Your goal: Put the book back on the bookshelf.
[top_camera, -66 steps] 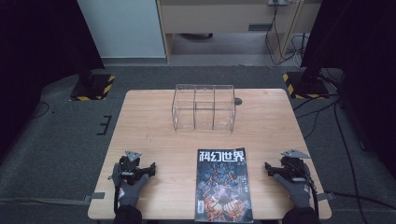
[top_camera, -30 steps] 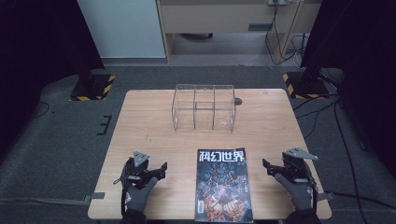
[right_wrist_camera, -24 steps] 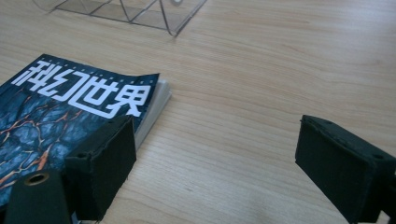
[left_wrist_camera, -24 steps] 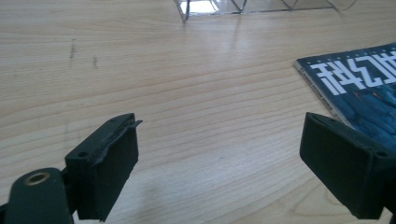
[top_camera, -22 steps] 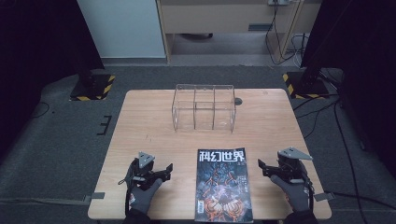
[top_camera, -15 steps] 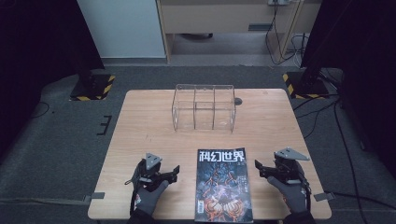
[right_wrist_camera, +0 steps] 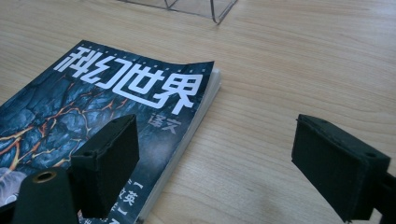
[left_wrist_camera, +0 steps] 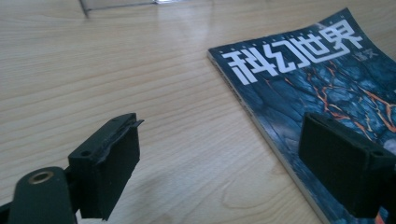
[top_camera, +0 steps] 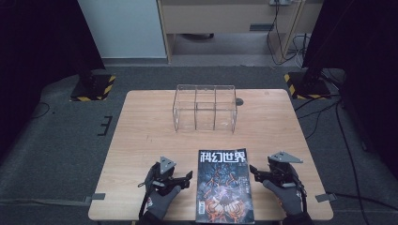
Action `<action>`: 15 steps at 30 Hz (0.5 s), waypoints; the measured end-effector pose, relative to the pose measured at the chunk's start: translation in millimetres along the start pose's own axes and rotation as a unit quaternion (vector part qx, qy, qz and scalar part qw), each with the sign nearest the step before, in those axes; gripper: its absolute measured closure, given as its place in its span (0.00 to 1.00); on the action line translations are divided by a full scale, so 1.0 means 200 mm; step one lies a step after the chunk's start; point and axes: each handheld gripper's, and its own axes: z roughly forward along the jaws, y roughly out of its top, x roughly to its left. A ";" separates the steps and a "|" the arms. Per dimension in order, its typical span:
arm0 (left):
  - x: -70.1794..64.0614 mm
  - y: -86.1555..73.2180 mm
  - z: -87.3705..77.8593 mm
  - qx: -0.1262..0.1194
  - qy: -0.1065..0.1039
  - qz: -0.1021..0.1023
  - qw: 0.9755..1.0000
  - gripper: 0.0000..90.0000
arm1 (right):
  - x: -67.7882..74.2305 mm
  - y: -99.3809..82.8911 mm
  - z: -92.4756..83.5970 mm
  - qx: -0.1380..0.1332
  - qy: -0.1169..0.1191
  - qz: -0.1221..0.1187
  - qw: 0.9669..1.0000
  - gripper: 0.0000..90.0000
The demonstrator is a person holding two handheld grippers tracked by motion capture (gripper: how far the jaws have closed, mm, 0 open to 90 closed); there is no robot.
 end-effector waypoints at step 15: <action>-0.11 -0.03 0.07 0.023 -0.017 0.033 0.999 0.14 | 0.08 -0.04 0.07 0.014 0.023 -0.003 1.000 0.19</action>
